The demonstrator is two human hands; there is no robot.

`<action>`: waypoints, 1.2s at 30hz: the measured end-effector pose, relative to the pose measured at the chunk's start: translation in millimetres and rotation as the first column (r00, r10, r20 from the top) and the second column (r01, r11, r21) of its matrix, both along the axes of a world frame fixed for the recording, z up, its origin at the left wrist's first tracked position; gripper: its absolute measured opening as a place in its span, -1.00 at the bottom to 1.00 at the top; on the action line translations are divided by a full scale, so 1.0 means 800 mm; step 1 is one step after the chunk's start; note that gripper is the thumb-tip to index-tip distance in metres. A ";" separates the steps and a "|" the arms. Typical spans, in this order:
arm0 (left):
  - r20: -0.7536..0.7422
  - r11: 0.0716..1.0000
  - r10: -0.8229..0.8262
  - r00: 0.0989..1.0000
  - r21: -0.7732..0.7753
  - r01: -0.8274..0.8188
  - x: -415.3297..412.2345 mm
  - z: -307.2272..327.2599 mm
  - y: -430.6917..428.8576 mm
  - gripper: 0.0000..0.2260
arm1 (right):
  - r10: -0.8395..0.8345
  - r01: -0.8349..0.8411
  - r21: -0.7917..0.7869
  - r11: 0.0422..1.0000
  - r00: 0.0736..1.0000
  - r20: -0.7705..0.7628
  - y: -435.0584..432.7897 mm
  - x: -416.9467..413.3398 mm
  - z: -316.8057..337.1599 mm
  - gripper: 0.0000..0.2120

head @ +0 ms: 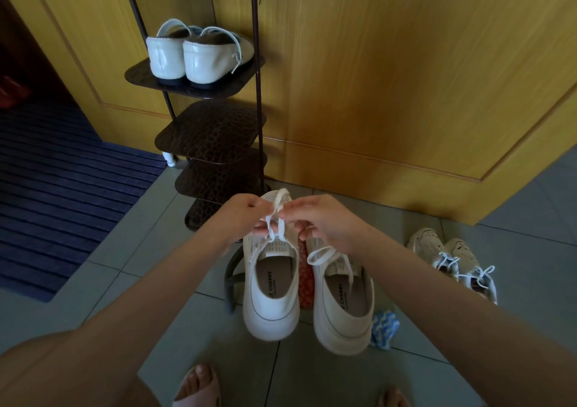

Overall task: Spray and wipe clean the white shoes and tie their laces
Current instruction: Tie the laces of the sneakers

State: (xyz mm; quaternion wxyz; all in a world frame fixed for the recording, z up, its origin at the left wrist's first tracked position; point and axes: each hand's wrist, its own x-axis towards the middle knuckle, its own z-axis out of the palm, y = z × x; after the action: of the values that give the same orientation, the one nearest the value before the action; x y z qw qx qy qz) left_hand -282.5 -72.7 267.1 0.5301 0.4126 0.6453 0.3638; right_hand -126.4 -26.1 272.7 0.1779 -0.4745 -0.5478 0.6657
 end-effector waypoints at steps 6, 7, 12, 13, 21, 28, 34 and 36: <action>0.042 0.998 0.034 0.999 -0.060 -0.031 -0.003 -0.006 -0.001 -0.86 | -0.103 0.104 0.007 0.995 0.991 -0.080 0.004 0.004 -0.003 -0.81; 0.065 0.997 0.039 0.997 -0.066 -0.035 -0.002 -0.005 -0.001 -0.84 | -0.108 0.110 0.013 0.994 0.991 -0.084 0.004 0.004 -0.003 -0.82; -0.075 1.000 -0.011 0.997 0.016 0.012 -0.003 0.000 -0.007 -0.74 | -0.121 0.123 0.012 0.992 0.987 -0.110 0.002 0.000 -0.005 -0.79; -0.156 0.999 -0.025 0.987 0.041 0.032 -0.002 -0.002 -0.009 -0.71 | -0.123 0.124 0.007 0.992 0.985 -0.119 0.002 0.000 -0.006 -0.78; -0.304 0.984 0.019 0.953 0.174 0.036 0.004 -0.016 -0.009 -0.88 | -0.116 0.118 0.012 0.993 0.987 -0.115 0.003 0.000 -0.008 -0.76; -0.169 0.996 0.025 0.985 0.086 -0.010 0.003 -0.012 -0.006 -0.95 | -0.164 0.180 0.101 0.979 0.975 -0.149 0.004 0.001 -0.007 -0.75; -0.176 0.989 -0.132 0.976 0.050 0.142 -0.002 -0.005 -0.004 -0.88 | 0.037 -0.032 0.477 0.878 0.999 -0.002 0.004 -0.011 -0.007 -0.97; -0.180 0.981 -0.189 0.965 0.006 0.193 -0.003 0.002 -0.003 -0.79 | 0.090 -0.119 0.556 0.823 0.993 0.079 0.004 -0.015 -0.010 -0.94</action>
State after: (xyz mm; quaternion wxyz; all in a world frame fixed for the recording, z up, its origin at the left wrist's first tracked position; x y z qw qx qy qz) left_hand -285.2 -74.8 268.8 0.4980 0.5100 0.6431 0.2800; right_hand -138.1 -23.1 264.8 0.2588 -0.3870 -0.7479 0.4732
